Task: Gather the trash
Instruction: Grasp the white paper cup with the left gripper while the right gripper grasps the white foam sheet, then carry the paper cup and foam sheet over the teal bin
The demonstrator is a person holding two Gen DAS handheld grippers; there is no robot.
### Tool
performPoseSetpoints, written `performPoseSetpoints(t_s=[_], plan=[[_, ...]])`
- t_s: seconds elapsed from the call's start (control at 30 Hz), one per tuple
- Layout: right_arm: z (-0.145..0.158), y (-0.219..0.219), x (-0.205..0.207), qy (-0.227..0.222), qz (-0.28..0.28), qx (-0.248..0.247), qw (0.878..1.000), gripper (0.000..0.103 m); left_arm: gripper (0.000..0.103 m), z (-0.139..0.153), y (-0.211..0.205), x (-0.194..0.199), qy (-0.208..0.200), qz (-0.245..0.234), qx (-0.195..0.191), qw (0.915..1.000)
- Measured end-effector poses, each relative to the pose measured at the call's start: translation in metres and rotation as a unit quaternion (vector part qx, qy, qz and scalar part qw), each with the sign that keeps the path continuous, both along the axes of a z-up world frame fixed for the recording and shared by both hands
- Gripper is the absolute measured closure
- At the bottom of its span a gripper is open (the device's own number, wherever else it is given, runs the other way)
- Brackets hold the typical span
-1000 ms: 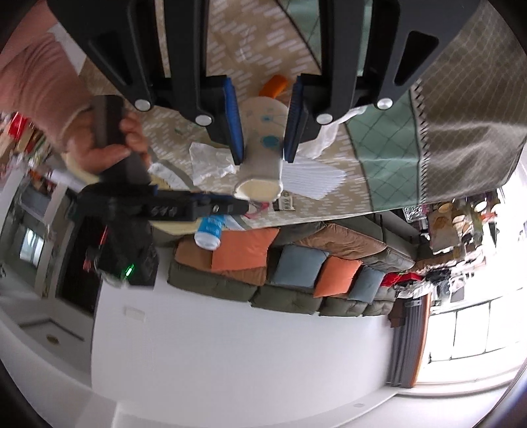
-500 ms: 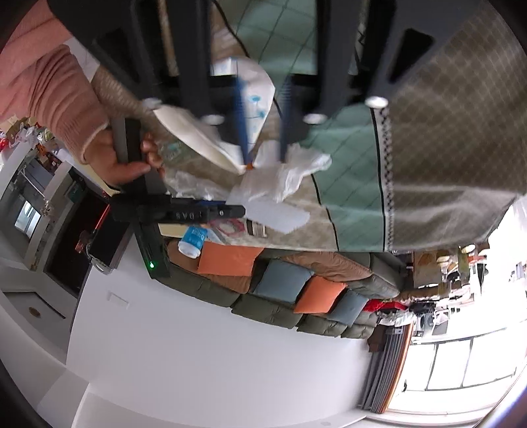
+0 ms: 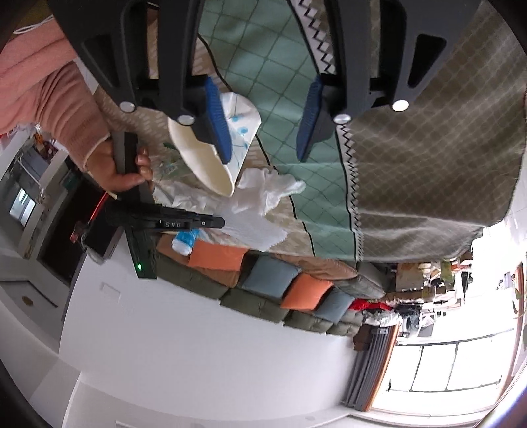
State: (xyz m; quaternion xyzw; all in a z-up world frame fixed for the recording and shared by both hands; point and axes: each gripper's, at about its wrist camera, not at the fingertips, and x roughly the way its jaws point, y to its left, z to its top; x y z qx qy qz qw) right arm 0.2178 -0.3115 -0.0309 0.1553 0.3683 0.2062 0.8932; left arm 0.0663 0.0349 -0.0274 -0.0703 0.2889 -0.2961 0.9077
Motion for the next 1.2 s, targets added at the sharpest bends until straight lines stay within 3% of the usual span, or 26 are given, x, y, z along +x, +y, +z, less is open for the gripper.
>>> performPoseSetpoints(t_s=[0.17, 0.23, 0.33, 0.5, 0.6, 0.63, 0.73, 0.97, 1.2], plan=[[0.019, -0.001, -0.015, -0.030, -0.002, 0.019, 0.999, 0.089, 0.048, 0.003, -0.004, -0.024, -0.021, -0.026, 0.000, 0.9994], [0.024, -0.001, -0.023, -0.040, -0.001, 0.028, 0.999, 0.089, 0.041, -0.003, -0.013, -0.032, -0.017, -0.044, -0.001, 0.9989], [0.031, 0.002, -0.033, -0.053, -0.001, 0.038, 0.998, 0.089, 0.040, -0.017, -0.034, -0.038, -0.006, -0.064, 0.015, 0.9978], [0.034, 0.008, -0.046, -0.059, 0.009, 0.054, 0.997, 0.089, 0.037, -0.030, -0.057, -0.023, -0.008, -0.023, 0.050, 0.9984], [0.032, 0.012, -0.050, -0.056, 0.017, 0.060, 0.996, 0.089, 0.044, -0.034, -0.058, -0.013, -0.002, -0.003, 0.047, 0.9989], [0.031, 0.014, -0.051, -0.056, 0.019, 0.061, 0.996, 0.089, 0.055, -0.034, -0.057, -0.010, 0.001, -0.001, 0.042, 0.9991], [0.030, 0.019, -0.054, -0.054, 0.027, 0.064, 0.996, 0.089, 0.076, -0.035, -0.051, -0.007, 0.013, -0.003, 0.021, 0.9997], [0.030, 0.045, -0.062, -0.053, 0.063, 0.074, 0.994, 0.089, 0.077, -0.026, -0.020, -0.015, 0.010, 0.024, -0.010, 0.9996], [0.034, 0.091, -0.067, -0.054, 0.118, 0.085, 0.988, 0.089, 0.077, -0.010, 0.024, -0.037, -0.004, 0.070, -0.017, 0.9974]])
